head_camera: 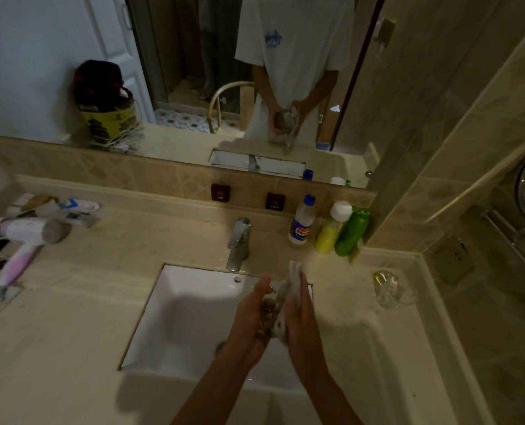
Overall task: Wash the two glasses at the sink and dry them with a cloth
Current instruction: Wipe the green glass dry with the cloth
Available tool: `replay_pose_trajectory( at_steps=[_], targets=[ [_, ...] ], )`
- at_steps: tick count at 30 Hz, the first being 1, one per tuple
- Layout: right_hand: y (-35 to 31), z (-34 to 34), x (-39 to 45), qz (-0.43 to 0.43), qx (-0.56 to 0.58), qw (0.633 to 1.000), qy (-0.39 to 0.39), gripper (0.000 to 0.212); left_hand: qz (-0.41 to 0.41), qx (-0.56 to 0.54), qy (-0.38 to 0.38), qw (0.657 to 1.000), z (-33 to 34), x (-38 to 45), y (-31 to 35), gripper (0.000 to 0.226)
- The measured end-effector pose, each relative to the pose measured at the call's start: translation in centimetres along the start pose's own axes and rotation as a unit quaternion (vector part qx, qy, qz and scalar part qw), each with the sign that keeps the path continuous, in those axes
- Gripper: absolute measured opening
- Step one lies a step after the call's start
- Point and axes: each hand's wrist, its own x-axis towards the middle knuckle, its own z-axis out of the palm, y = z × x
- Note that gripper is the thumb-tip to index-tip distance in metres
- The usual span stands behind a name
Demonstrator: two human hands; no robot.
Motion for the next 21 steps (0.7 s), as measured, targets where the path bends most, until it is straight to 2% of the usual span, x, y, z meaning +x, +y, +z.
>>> replay_pose_trajectory(
  at_steps=[3,5,6,8,10,14,16,18,21],
  targets=[
    [-1.6,-1.6,2.5,0.109,0.058,0.992,-0.018,0.067,0.007,0.039,-0.067,0.997,-0.2,-0.3,0.5,0.059],
    [-1.9,-1.6,2.8,0.137,0.054,0.989,0.0,0.053,0.014,0.037,-0.104,0.994,0.2,-0.6,0.5,0.058],
    [-1.9,-1.4,2.7,0.126,0.031,0.991,0.006,0.047,0.02,0.037,-0.101,0.994,0.5,-0.6,0.3,0.065],
    [-1.9,-0.8,2.0,0.072,-0.017,0.997,-0.003,0.045,0.008,0.01,-0.043,0.999,1.1,-0.4,-0.1,0.079],
    [-1.4,-0.3,0.7,0.012,-0.061,0.998,-0.012,0.05,0.01,-0.035,0.02,0.999,0.9,0.0,-0.3,0.081],
    [0.5,0.6,-2.7,-0.088,-0.178,0.98,-0.003,0.061,0.005,-0.084,-0.006,0.996,0.0,0.3,-0.4,0.072],
    [0.6,0.7,-2.8,-0.103,-0.173,0.98,0.006,0.062,0.004,-0.09,-0.028,0.995,-0.3,0.2,-0.6,0.066],
    [-0.2,0.2,-1.6,-0.066,-0.095,0.993,0.013,0.061,0.011,-0.046,-0.067,0.997,-0.7,0.0,-0.7,0.061],
    [-2.2,-1.4,1.2,0.094,0.041,0.995,0.007,0.052,0.04,0.066,-0.128,0.989,-1.1,-0.4,-0.3,0.05]
  ],
)
